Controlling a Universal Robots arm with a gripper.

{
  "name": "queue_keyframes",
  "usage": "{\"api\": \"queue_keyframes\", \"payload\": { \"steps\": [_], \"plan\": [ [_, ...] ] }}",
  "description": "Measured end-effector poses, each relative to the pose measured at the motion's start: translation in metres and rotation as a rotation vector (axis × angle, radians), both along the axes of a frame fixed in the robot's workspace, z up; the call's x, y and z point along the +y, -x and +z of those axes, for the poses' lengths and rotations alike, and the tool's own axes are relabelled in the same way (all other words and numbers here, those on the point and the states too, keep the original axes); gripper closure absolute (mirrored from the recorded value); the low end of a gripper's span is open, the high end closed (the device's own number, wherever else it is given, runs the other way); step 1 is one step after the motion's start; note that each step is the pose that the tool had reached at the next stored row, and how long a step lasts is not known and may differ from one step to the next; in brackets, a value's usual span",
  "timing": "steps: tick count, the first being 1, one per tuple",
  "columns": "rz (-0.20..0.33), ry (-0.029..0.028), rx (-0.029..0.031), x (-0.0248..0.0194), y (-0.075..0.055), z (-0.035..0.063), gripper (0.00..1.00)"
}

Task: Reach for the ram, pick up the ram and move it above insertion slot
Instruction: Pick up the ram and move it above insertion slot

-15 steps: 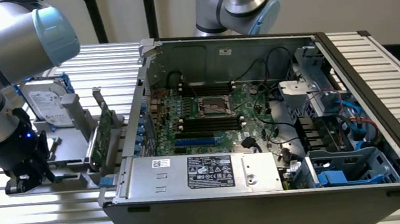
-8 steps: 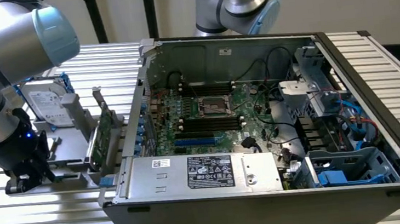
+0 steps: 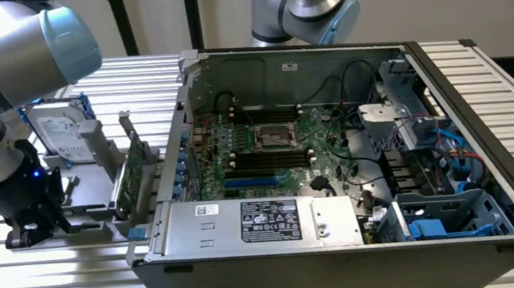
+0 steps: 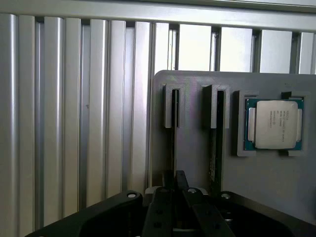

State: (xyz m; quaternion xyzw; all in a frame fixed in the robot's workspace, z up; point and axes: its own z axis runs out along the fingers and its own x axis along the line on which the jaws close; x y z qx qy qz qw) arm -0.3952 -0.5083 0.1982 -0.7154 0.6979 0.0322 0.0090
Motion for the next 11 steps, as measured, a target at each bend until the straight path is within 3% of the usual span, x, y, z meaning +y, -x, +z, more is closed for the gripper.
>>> {"api": "queue_keyframes", "payload": {
  "steps": [11],
  "plan": [
    [-0.002,-0.0054,0.0002,-0.0001,0.0000,0.0083,0.86]
  ]
}}
